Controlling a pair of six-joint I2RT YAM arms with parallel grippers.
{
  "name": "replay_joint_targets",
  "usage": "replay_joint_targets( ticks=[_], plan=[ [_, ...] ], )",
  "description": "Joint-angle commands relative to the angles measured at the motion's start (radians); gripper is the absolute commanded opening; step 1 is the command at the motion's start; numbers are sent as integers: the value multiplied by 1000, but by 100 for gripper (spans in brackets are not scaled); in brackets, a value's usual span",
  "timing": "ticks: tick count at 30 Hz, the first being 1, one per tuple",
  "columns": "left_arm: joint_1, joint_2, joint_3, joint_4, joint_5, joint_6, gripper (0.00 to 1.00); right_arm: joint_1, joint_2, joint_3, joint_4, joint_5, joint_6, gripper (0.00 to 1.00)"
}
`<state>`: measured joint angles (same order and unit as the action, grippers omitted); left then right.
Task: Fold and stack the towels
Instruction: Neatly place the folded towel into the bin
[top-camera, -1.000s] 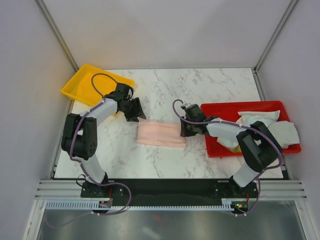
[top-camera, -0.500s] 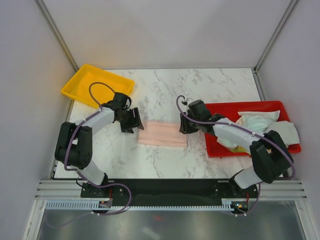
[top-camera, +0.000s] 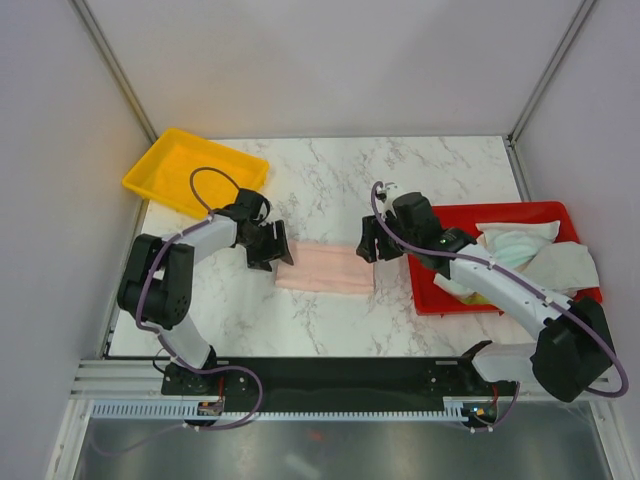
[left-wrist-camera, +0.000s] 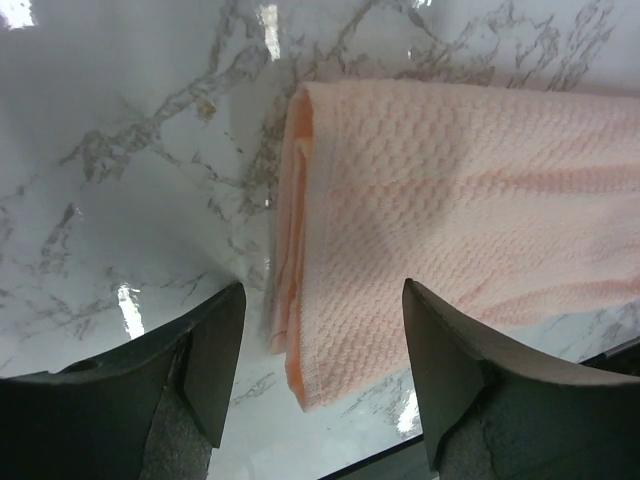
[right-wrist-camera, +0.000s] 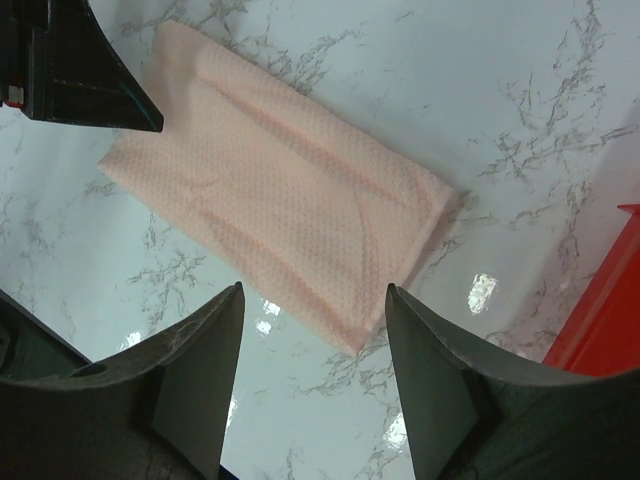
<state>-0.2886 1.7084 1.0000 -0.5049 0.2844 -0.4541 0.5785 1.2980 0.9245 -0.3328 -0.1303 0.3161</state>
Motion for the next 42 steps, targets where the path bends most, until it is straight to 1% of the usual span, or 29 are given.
replay_joint_targets(
  ticks=[1,4,11,14,15,17,18,20,21,22,26,27,29,30,31,32,33,35,36,38,39,41,42],
  plan=[
    [-23,-4,-31,43,27,38,72,-3,-49,30,-26,6,-29,67],
    [-23,0,-44,57,33,38,71,-3,-52,42,-44,8,-45,67],
    [-24,48,-57,78,9,29,61,-2,-75,20,-43,6,-51,66],
    [-37,69,-38,83,9,20,54,-5,-75,14,-41,8,-54,66],
    [-38,77,-32,82,19,15,44,-3,-74,16,-41,9,-54,66],
    [-43,88,-15,85,51,11,35,-3,-74,16,-41,9,-54,66],
    [-47,88,-11,86,55,9,26,-3,-75,14,-40,9,-52,66],
    [-63,86,0,83,62,6,15,-3,-77,13,-41,15,-51,66],
    [-66,82,5,72,67,5,5,-3,-78,10,-38,15,-52,66],
    [-69,77,20,63,65,3,2,-3,-80,5,-38,15,-51,66],
    [-70,33,89,-32,10,34,2,-3,-100,-9,-40,24,-46,66],
    [-69,19,110,-55,-43,61,2,-3,-106,-10,-38,27,-45,66],
    [-67,0,189,-150,-109,90,2,-3,-123,-15,-38,27,-38,66],
    [-67,0,219,-187,-176,122,2,-3,-127,-18,-37,26,-37,66],
    [-69,10,280,-252,-210,140,2,-2,-132,-21,-37,29,-34,66],
    [-67,17,310,-288,-246,169,2,-3,-140,-21,-37,29,-32,66],
    [-66,26,337,-316,-311,179,2,-3,-141,-21,-37,26,-28,66],
    [-57,55,406,-377,-364,204,2,-3,-147,-24,-37,23,-23,66],
    [-52,68,425,-391,-414,227,2,-3,-146,-26,-37,17,-19,66],
    [-40,91,480,-418,-468,267,2,-3,-147,-24,-35,3,-17,66],
    [-37,94,498,-423,-528,279,2,-3,-149,-24,-37,0,-15,66],
    [-30,102,549,-425,-585,316,2,-3,-158,-27,-37,6,-21,66],
    [-27,111,571,-428,-647,328,2,-3,-160,-29,-37,12,-23,66]
  ],
)
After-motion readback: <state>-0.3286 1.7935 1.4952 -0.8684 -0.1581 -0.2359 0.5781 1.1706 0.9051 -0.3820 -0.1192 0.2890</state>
